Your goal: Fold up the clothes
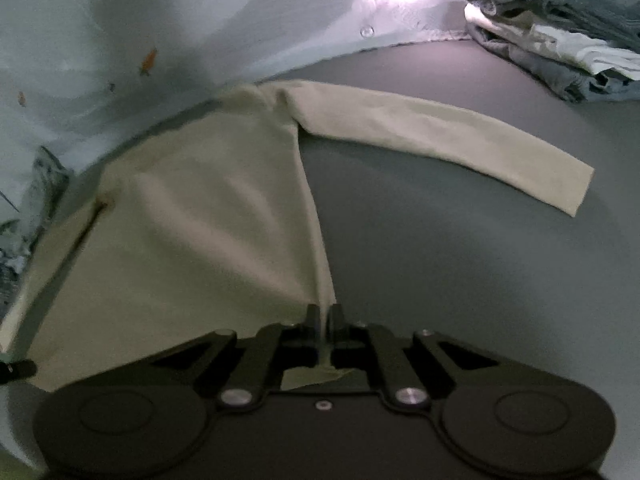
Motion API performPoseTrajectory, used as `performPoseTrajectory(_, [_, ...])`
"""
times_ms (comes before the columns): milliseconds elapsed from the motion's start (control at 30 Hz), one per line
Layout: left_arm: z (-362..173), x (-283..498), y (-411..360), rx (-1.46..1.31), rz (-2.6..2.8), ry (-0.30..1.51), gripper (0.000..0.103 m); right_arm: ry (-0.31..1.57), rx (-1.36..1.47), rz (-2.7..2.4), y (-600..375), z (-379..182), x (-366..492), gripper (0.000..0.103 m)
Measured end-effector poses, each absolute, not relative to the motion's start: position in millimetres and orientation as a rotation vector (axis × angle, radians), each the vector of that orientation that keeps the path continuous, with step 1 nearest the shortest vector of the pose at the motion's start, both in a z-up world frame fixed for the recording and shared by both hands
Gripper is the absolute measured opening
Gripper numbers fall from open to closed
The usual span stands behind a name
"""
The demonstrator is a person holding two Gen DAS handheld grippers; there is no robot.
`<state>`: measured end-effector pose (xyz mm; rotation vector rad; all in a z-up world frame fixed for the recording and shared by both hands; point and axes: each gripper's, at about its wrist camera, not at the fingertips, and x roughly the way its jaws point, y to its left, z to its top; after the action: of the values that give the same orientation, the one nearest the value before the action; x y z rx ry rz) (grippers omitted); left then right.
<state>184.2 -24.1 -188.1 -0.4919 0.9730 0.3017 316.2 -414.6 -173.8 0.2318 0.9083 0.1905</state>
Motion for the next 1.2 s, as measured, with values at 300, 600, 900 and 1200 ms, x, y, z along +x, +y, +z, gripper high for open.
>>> performPoseTrajectory(300, [-193.5, 173.0, -27.2, -0.606, 0.429, 0.927, 0.021, 0.902, 0.183, 0.179, -422.3, -176.0, 316.4, 0.044])
performPoseTrajectory(600, [-170.0, 247.1, -1.9, -0.530, 0.418, 0.904, 0.035, 0.809, 0.187, 0.150, -418.7, -158.9, 380.3, 0.044])
performPoseTrajectory(900, [-169.2, 397.5, 33.3, -0.398, 0.371, 0.932, 0.045, 0.785, 0.148, 0.164, -386.8, -156.7, 510.2, 0.044])
performPoseTrajectory(1200, [-193.2, 567.7, 63.1, -0.355, 0.289, 0.953, 0.048, 0.805, 0.012, 0.271, -348.1, -187.9, 670.6, 0.047])
